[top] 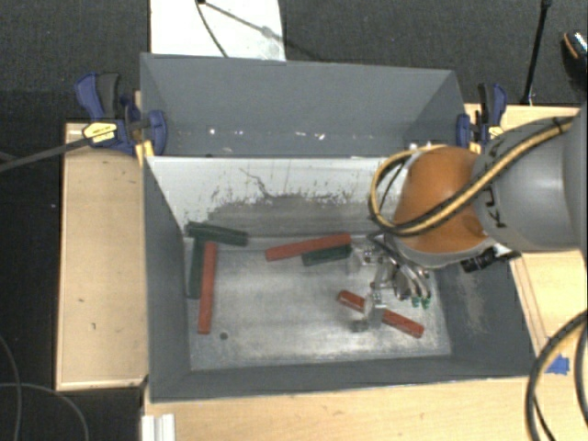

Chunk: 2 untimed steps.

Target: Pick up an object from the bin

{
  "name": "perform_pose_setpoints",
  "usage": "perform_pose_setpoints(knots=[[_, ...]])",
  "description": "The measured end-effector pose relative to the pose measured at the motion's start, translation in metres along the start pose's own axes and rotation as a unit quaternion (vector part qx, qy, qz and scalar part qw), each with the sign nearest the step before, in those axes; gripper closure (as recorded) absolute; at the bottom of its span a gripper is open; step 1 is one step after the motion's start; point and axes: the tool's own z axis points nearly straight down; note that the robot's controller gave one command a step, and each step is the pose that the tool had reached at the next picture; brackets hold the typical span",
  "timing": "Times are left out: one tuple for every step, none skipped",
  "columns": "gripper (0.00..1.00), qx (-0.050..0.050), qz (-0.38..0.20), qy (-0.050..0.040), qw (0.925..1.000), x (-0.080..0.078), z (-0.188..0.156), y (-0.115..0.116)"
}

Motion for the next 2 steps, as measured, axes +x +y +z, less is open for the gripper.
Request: perform_pose_setpoints(knots=[[1.0,0.0,0.002,-0.003,1.0,-0.001,-0.004,0.0],[1.0,-0.001,0.009,-0.0067,0.9999,0.03,-0.167,0.055]])
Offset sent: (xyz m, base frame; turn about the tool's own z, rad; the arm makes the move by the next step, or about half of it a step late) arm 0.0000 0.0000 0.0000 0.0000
